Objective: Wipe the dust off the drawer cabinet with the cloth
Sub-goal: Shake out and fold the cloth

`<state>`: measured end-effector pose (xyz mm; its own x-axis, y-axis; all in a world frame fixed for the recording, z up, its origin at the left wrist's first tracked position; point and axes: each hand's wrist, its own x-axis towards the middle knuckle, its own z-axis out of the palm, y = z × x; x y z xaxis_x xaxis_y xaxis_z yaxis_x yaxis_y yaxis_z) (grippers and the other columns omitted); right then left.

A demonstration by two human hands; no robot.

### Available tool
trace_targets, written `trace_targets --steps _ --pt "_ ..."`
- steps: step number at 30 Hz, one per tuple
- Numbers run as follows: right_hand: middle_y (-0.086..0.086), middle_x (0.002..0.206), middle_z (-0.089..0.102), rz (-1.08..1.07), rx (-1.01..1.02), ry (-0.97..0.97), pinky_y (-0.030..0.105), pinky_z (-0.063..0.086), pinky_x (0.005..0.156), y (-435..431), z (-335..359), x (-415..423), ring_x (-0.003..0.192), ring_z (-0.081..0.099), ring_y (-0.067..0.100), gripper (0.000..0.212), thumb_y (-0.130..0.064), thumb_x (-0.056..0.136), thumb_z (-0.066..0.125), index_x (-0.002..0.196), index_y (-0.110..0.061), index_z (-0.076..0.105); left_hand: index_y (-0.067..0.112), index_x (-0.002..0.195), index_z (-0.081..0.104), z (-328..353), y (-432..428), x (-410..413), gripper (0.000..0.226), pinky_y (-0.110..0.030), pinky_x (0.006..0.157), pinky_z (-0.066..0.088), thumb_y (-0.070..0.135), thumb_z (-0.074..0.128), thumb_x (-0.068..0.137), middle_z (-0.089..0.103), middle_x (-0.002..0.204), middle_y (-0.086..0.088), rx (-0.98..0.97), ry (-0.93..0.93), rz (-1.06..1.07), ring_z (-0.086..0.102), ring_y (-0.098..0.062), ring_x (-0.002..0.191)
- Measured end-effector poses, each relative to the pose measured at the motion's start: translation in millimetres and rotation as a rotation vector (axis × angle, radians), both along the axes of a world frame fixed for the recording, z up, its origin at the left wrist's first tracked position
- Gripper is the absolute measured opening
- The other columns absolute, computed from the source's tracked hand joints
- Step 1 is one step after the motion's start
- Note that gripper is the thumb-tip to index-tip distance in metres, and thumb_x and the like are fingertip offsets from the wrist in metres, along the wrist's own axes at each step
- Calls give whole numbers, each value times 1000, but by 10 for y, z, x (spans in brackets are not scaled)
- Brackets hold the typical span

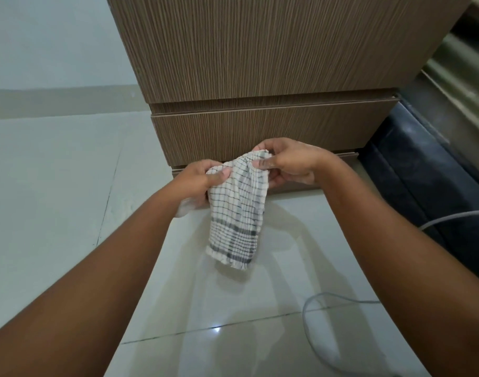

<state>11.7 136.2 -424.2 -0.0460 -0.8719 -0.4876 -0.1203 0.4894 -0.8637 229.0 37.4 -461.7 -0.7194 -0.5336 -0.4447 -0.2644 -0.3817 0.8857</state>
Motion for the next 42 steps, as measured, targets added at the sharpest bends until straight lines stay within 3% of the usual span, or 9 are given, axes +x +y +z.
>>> trace_targets --steps 6,10,13,16,21,25,31,38,42 --pt "14 109 74 -28 24 10 41 62 79 -38 -78 97 96 71 25 28 -1 104 43 103 -14 69 20 102 64 -64 22 0 16 -35 75 54 10 52 103 69 108 -11 118 102 47 64 -22 94" --pt "10 112 77 111 23 96 43 58 96 -16 16 143 110 72 25 35 -32 92 73 114 -6 73 9 137 58 -34 -20 68 46 -36 92 59 10 65 91 69 128 -15 183 191 -162 68 -26 117" --pt "0 107 75 325 75 564 36 58 89 -34 110 214 104 69 19 69 -49 59 92 117 -16 73 10 139 55 -9 -12 55 72 -39 95 58 7 85 73 72 125 -12 -72 -36 -340 69 -25 116" --pt "-7 98 69 353 74 812 24 52 67 -115 64 268 98 66 15 38 -32 73 90 106 -21 73 20 119 73 -1 68 -6 56 -38 88 59 20 93 67 79 104 2 -513 -264 -424 74 -17 99" --pt "-6 90 76 297 52 625 30 50 72 -52 71 107 92 69 12 20 -44 91 72 88 -25 74 19 103 77 -2 -6 34 41 -43 96 56 52 78 78 80 98 0 -444 -266 -249 75 -20 97" --pt "19 117 73 67 14 12 43 55 97 -3 -19 77 108 71 28 32 -26 101 61 117 0 69 12 123 68 -26 -10 63 54 -45 95 57 41 77 78 75 118 -13 -31 21 -78 71 -30 111" --pt "14 99 70 -120 63 -396 36 65 66 -13 -80 74 78 72 21 27 2 106 34 116 -11 56 33 135 60 -61 -28 70 77 -47 87 59 3 86 70 69 128 -15 75 258 -102 68 -32 116" --pt "21 122 71 114 90 -225 34 61 85 11 -73 22 113 71 30 47 -30 91 72 125 2 64 20 107 76 -109 -12 -27 29 -35 79 62 19 82 79 79 103 -11 -218 21 -77 75 -28 102" --pt "12 104 78 197 47 113 37 63 83 -13 -49 52 98 75 26 35 -23 83 81 112 -6 72 13 106 76 -148 -48 -38 36 -45 94 57 44 71 89 80 99 -9 -353 -160 -59 75 -28 99"
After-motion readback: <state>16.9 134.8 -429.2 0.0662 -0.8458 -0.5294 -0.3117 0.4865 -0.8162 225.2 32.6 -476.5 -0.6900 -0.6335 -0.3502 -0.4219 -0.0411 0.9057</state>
